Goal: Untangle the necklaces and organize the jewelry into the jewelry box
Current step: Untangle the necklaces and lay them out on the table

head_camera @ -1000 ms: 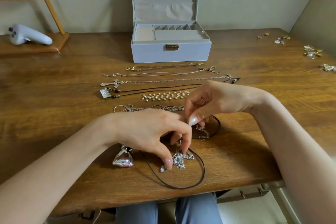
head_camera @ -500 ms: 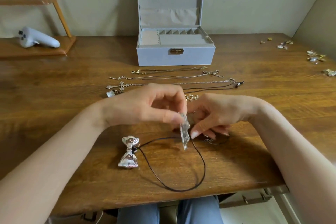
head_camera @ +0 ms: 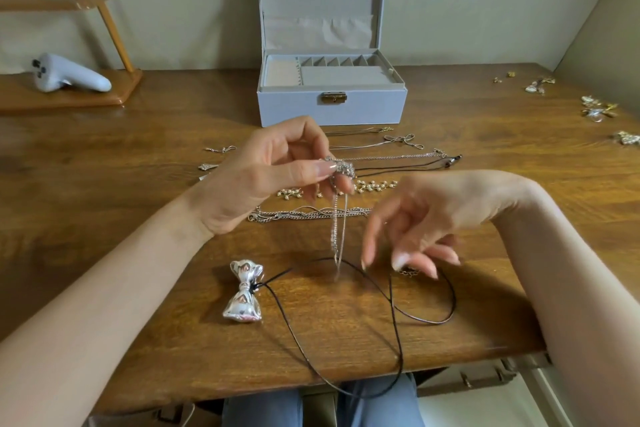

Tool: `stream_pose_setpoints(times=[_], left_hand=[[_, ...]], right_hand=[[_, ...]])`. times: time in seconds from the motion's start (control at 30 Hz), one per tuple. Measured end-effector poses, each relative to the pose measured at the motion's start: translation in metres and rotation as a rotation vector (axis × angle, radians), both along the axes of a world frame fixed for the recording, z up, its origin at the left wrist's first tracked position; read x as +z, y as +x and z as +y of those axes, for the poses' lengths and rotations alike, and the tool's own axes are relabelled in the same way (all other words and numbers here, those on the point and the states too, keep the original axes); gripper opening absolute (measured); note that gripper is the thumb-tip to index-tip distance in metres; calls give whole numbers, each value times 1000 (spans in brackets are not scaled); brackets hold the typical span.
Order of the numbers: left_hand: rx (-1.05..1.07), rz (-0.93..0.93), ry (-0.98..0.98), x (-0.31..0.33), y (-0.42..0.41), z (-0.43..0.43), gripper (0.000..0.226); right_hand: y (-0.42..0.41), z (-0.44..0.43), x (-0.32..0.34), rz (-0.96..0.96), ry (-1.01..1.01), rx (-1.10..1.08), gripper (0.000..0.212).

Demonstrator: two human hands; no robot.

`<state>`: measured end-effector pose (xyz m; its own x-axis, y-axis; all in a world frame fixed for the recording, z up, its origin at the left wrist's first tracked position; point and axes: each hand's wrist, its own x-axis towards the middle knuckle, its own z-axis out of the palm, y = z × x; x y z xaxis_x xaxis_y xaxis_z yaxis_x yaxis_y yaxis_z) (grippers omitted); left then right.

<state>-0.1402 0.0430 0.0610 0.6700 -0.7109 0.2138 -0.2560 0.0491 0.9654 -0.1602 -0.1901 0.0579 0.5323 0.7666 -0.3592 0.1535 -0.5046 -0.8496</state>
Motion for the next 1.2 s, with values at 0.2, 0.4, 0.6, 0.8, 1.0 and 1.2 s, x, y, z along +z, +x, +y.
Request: stream_pose_setpoints(times=[0.2, 0.4, 0.6, 0.8, 1.0, 1.2], left_hand=[[78, -2, -56, -6, 0, -3, 16], [72, 76, -95, -6, 2, -5, 13], [108, 93, -9, -7, 5, -4, 8], [223, 39, 135, -8, 7, -6, 23], [267, -38, 197, -7, 13, 2, 20], [359, -3, -19, -8, 22, 7, 25]], right_hand=[[2, 16, -4, -221, 448, -352, 29], [6, 22, -12, -269, 565, -445, 8], [13, 10, -7, -157, 788, -504, 20], [14, 4, -7, -104, 829, -555, 17], [16, -9, -2, -124, 756, -618, 29], [18, -19, -1, -101, 863, -644, 39]])
